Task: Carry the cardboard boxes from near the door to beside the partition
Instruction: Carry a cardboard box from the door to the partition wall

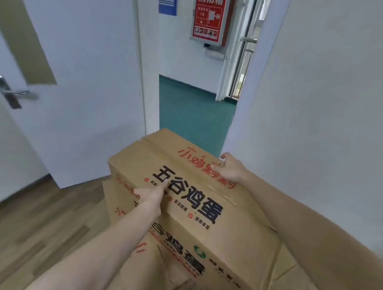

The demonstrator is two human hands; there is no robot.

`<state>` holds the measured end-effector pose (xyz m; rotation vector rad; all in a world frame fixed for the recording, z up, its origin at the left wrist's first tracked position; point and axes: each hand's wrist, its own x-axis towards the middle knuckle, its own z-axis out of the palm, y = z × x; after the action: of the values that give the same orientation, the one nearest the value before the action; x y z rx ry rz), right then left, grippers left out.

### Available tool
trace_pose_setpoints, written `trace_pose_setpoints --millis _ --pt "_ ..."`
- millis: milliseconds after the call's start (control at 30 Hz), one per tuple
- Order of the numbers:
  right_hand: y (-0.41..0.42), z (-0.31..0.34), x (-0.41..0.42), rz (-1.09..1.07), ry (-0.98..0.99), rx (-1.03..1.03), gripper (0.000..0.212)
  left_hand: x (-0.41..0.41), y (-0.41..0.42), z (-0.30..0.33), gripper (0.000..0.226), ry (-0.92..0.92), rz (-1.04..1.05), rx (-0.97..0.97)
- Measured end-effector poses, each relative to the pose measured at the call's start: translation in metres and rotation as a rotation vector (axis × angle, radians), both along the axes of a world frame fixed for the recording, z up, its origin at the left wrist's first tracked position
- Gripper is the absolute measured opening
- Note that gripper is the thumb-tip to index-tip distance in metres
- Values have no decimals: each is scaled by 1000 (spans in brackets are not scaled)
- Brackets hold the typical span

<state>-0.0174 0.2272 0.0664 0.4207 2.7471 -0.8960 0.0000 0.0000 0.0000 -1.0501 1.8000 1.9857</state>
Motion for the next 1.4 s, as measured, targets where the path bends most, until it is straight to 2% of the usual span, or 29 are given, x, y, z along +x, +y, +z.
trace_pose_setpoints --millis 167,267,367,533,600,767,867,1100,1233,1400 --pt "38 -29 -58 150 -100 23 89 -2 33 -16 117 40 230 -15" --pt "50 -38 -81 229 -152 -8 88 -1 48 -19 118 55 305 -51" --pt "58 -43 -101 292 -223 -76 78 0 61 -18 111 -34 360 -55" --pt "58 -64 -121 321 -265 -145 87 6 66 -22 88 -201 332 -19" --pt "59 -68 -129 327 -301 -178 80 4 68 -28 83 -224 312 -46" --pt "66 -64 -135 346 -401 -251 66 7 72 -22 78 -215 312 -78" --pt "68 -59 -143 381 -484 -262 60 10 67 -19 64 -198 323 -78" --pt "70 -65 -151 350 -515 -292 62 17 63 -20 53 -143 404 -96" --pt "79 -58 -133 320 -474 -354 53 33 64 -18 57 -114 399 -94" --pt "105 -35 -88 233 -359 -456 42 52 72 11 82 -31 319 -96"
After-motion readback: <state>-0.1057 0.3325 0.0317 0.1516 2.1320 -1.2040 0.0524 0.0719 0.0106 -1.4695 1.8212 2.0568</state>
